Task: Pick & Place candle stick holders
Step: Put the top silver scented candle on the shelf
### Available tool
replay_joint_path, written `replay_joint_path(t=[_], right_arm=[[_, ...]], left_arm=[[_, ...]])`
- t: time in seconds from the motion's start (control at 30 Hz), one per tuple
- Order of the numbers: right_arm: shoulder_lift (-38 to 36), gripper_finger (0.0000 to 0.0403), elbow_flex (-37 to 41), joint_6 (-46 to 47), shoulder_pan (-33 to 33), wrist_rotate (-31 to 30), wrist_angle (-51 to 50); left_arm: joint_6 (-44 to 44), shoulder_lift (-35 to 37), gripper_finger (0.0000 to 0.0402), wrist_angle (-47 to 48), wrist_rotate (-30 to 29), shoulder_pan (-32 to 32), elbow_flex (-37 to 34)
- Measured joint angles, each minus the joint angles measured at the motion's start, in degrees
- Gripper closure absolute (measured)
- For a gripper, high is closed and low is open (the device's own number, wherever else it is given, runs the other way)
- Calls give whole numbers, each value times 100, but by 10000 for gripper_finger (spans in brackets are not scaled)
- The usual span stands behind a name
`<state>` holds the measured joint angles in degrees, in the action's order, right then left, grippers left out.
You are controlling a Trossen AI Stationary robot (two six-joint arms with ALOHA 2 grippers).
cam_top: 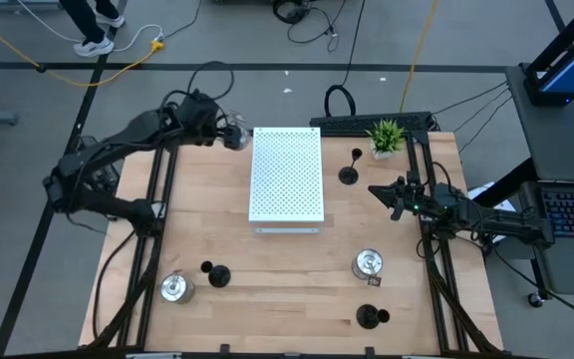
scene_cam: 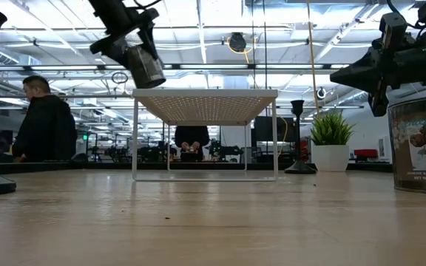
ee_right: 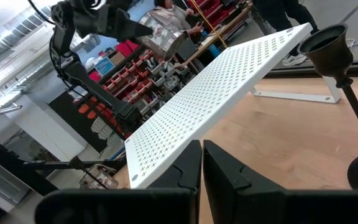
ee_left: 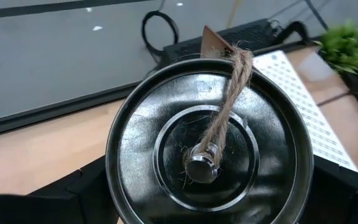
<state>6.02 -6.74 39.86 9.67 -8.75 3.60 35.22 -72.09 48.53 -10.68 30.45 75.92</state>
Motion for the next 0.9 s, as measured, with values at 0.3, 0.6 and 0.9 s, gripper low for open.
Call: replay_joint_path(t=[0.3,0.6,0.9], right_arm=[[0,394,0,0,-2,0,0],[0,394,0,0,-2,0,0],[0,394,0,-4,0,0,-1]], left_arm=[[-156,-447,46,-36,-158,-513,560],[-593,-1317,46,100,-199,-566,1302],[-876,-2143,46,255,-260,-391,1813]])
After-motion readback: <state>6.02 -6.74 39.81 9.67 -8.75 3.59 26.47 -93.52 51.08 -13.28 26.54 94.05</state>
